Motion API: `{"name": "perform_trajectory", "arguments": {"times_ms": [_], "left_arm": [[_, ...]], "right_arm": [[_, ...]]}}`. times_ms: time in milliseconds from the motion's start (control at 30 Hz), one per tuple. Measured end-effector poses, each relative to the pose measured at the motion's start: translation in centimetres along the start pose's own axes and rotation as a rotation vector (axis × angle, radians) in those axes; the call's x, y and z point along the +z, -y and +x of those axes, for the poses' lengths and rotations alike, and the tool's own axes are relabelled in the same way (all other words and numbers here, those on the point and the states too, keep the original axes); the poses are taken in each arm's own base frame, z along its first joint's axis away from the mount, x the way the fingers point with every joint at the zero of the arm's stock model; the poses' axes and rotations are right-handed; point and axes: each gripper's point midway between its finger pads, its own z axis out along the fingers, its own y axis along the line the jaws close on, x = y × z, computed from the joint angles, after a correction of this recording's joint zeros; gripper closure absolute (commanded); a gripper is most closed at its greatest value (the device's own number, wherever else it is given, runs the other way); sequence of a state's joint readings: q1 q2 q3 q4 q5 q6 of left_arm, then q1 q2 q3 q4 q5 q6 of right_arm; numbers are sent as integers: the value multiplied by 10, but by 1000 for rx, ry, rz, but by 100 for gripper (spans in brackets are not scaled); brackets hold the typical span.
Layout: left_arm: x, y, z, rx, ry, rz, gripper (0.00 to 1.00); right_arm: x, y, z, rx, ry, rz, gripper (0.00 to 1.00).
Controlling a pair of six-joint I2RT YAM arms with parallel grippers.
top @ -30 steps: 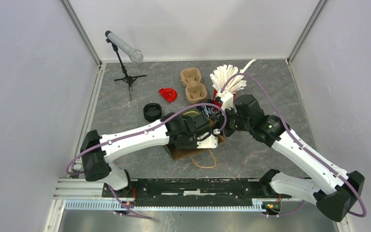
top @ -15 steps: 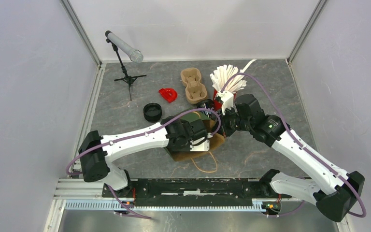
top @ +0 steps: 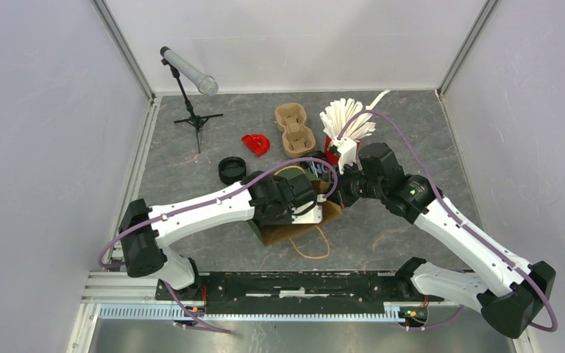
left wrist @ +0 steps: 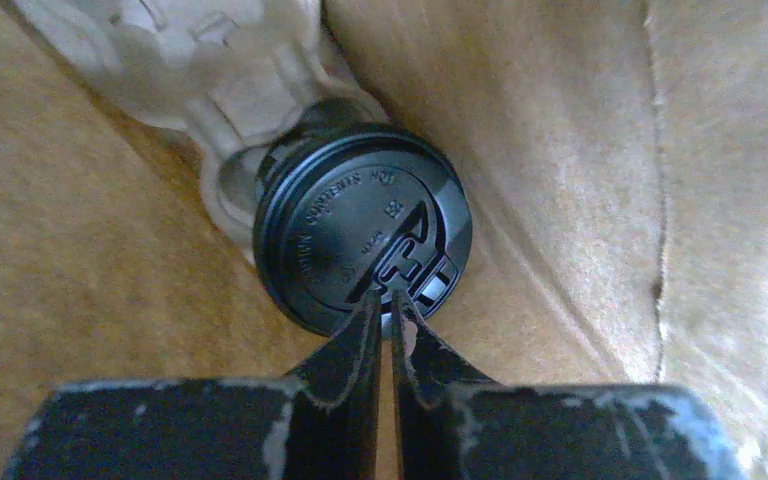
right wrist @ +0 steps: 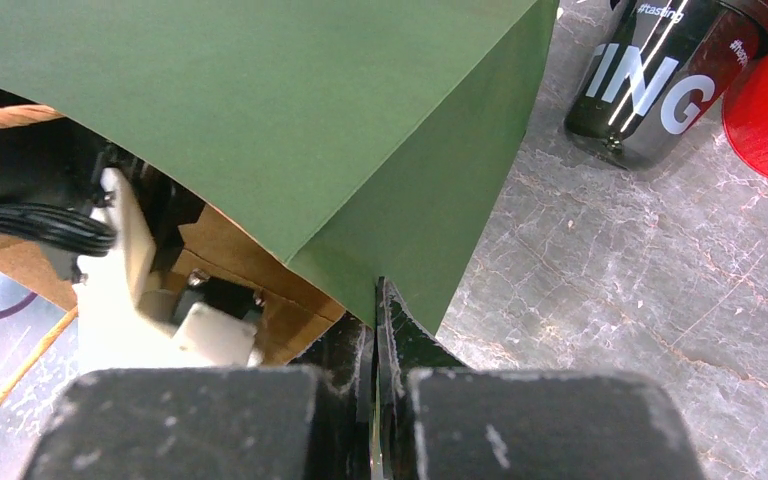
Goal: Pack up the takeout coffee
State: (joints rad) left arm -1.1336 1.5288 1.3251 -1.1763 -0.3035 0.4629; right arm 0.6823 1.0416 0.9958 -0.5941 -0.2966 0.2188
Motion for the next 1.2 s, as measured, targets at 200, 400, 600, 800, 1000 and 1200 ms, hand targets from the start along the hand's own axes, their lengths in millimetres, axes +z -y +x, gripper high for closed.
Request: {"name": "perform_trajectory", "arguments": {"times_ms": [200,400,600,800,1000,1200], "left_arm": [[-11,-8,-18,-24,76,-10,85],[-6,-9,-23,-28,91,-18,88],[17,-8,-11,-17,43,-53,90],[34,-16,4,-18,3,-84,89],[35,-19,2,-21,10,-89,82],[28,-20,3,-20,5,-82,69]], "right_arm": [[0,0,-1,0,3,-2,100],[0,0,-1,0,2,-5,100],[0,-1,0,1,1,-7,100],[0,-1,-1,1,1,-7,100],[0,-1,-1,2,2,-8,100],[0,-2,-4,0,13,-14,100]]}}
